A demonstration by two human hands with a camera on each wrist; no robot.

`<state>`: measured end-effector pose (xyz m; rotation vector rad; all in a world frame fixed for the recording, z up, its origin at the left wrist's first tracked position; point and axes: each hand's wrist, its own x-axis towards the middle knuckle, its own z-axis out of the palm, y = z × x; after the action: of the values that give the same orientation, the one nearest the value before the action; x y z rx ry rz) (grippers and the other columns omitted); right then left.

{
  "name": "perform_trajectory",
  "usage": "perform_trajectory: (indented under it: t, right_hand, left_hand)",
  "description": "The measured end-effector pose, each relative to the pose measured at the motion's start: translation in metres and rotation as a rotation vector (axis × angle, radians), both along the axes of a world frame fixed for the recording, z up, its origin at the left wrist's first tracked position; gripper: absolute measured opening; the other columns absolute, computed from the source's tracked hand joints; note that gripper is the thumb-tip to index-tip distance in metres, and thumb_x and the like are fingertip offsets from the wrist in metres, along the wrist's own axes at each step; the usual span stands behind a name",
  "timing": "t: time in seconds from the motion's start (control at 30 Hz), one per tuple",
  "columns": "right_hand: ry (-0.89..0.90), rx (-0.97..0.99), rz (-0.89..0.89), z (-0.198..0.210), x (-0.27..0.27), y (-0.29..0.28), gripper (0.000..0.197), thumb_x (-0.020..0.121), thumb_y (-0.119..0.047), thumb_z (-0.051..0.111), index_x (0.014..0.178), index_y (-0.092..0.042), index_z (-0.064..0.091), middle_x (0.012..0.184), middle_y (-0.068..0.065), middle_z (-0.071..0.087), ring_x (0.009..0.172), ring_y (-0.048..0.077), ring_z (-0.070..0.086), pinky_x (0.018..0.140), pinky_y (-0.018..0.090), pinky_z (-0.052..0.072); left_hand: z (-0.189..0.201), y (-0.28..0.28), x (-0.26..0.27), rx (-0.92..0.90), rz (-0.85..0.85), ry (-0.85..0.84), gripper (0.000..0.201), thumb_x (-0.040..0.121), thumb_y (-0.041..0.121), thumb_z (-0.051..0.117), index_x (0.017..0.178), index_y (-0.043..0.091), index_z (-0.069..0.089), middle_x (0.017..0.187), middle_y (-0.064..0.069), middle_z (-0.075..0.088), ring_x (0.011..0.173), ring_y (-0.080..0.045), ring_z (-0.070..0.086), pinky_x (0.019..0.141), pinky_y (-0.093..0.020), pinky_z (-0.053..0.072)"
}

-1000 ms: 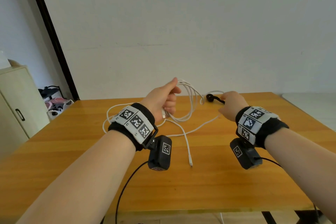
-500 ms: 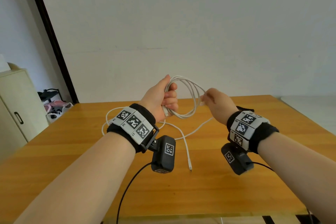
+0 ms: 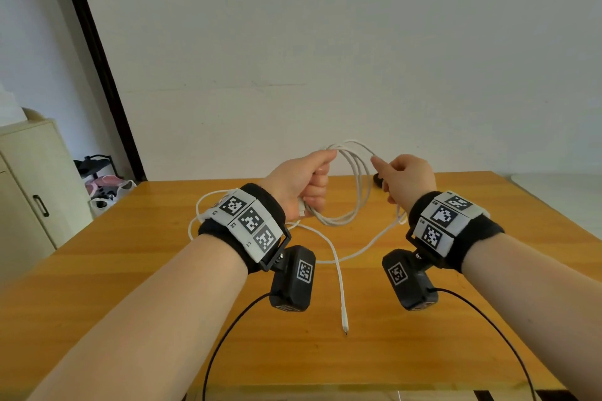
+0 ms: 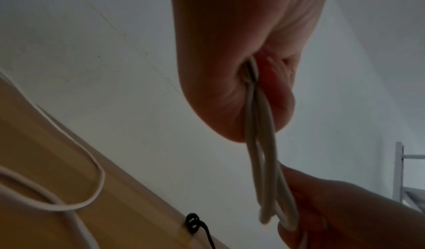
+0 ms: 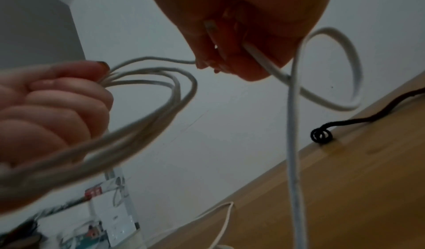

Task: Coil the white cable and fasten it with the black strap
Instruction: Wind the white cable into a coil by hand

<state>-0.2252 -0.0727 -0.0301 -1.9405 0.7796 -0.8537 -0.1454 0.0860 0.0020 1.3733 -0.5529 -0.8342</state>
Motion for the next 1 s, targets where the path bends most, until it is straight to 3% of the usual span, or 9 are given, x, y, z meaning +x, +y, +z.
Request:
perform_trajectory:
  t: [0.13,0.27,0.43,0.5,0.67,0.73,0.8,0.9,1.0]
  right_hand:
    - [0.007,0.074,0.019,0.004,0.0,0.001,0.035,0.088,-0.038,0.059,0.067,-0.011,0.051,0.061,0.003,0.056,0.052,0.016,0.051,0.05,0.024,0.046]
    - [0.074,0.121,0.115,0.0,0.001,0.002,0.031,0.088,-0.03,0.062,0.068,-0.007,0.057,0.058,0.006,0.056,0.047,0.016,0.052,0.044,0.022,0.047]
    - [0.194,0.127,0.312,-0.005,-0.003,0.012,0.015,0.087,-0.02,0.064,0.088,-0.005,0.066,0.068,0.002,0.064,0.053,0.006,0.057,0.046,0.009,0.046]
    - [0.389,-0.097,0.347,-0.009,-0.004,0.016,0.014,0.088,-0.021,0.062,0.084,-0.008,0.065,0.071,-0.002,0.063,0.059,0.004,0.055,0.053,0.012,0.042]
    - [0.804,-0.452,0.23,-0.02,-0.005,0.022,0.017,0.094,-0.027,0.045,0.093,-0.018,0.06,0.094,0.001,0.063,0.095,0.021,0.058,0.096,0.036,0.039]
    - [0.913,-0.565,0.15,-0.022,-0.007,0.02,0.025,0.095,-0.032,0.037,0.078,-0.022,0.052,0.08,-0.003,0.057,0.088,0.021,0.054,0.101,0.041,0.03]
    - [0.896,-0.549,0.133,-0.023,-0.008,0.018,0.026,0.094,-0.03,0.037,0.073,-0.022,0.05,0.075,-0.002,0.054,0.085,0.022,0.053,0.094,0.038,0.038]
    - [0.854,-0.492,0.187,-0.02,-0.008,0.021,0.019,0.091,-0.021,0.041,0.093,-0.019,0.06,0.098,0.003,0.057,0.097,0.025,0.053,0.087,0.037,0.05]
    - [0.767,-0.492,0.175,-0.018,-0.008,0.031,0.023,0.089,-0.013,0.044,0.103,-0.022,0.061,0.121,0.008,0.04,0.118,0.031,0.035,0.092,0.04,0.045]
  left_hand:
    - [-0.003,0.0,-0.003,0.035,-0.082,-0.014,0.052,0.096,0.039,0.045,0.049,0.021,0.032,0.042,0.008,0.021,0.033,-0.006,0.017,0.036,-0.017,0.019]
    - [0.0,0.001,-0.003,-0.115,-0.141,0.16,0.053,0.096,0.043,0.043,0.049,0.019,0.041,0.04,0.009,0.022,0.029,-0.005,0.02,0.037,-0.016,0.018]
    - [0.003,-0.002,-0.003,-0.36,-0.027,0.308,0.04,0.094,0.045,0.045,0.078,0.016,0.068,0.04,0.009,0.022,0.03,-0.004,0.019,0.036,-0.015,0.018]
    - [0.004,-0.002,-0.002,-0.408,0.001,0.318,0.037,0.094,0.046,0.043,0.093,0.019,0.068,0.041,0.009,0.021,0.031,-0.004,0.019,0.037,-0.016,0.019]
    - [0.001,-0.002,0.004,-0.503,0.15,0.352,0.034,0.094,0.043,0.046,0.117,0.022,0.061,0.044,0.007,0.022,0.033,-0.005,0.019,0.039,-0.016,0.021]
    - [0.0,-0.001,0.008,-0.525,0.215,0.346,0.035,0.094,0.041,0.048,0.122,0.023,0.058,0.046,0.008,0.023,0.034,-0.006,0.02,0.039,-0.017,0.023]
    - [-0.001,-0.001,0.012,-0.527,0.253,0.331,0.036,0.093,0.038,0.05,0.126,0.024,0.056,0.049,0.008,0.023,0.035,-0.006,0.019,0.04,-0.018,0.023]
    - [-0.001,-0.003,0.011,-0.492,0.286,0.27,0.029,0.093,0.035,0.052,0.12,0.026,0.055,0.051,0.007,0.023,0.036,-0.006,0.02,0.042,-0.018,0.022]
    - [-0.001,-0.006,0.01,-0.472,0.298,0.199,0.01,0.094,0.035,0.053,0.092,0.026,0.05,0.046,0.008,0.026,0.034,-0.005,0.022,0.041,-0.019,0.022]
